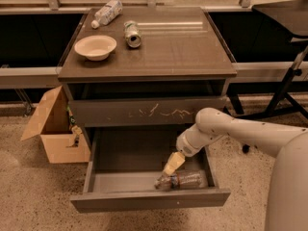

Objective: Place water bottle into middle drawer

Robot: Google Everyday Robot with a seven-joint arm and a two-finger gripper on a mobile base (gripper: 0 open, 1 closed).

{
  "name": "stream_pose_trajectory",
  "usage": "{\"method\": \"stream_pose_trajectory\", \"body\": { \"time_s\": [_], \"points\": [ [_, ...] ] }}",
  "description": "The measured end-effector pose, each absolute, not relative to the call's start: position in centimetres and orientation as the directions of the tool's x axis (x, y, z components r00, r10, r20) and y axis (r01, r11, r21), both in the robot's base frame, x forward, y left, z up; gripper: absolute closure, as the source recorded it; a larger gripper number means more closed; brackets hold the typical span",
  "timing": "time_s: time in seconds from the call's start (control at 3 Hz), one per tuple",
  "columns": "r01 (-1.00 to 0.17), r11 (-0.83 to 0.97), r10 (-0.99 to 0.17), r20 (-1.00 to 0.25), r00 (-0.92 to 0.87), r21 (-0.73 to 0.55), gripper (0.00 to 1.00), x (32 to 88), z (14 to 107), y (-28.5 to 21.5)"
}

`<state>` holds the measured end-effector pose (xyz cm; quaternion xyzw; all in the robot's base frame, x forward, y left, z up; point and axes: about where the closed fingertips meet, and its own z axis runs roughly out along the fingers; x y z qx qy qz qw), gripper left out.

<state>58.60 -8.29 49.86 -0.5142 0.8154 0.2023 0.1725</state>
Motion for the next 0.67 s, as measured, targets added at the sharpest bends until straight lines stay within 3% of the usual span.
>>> {"method": "stream_pose_trajectory", "body": {
  "time_s": [0.67],
  "points": [
    [-0.915, 0.343, -0.689, -0.605, -0.399, 0.214, 0.0, 56.2, 56.9, -11.1]
  ]
}}
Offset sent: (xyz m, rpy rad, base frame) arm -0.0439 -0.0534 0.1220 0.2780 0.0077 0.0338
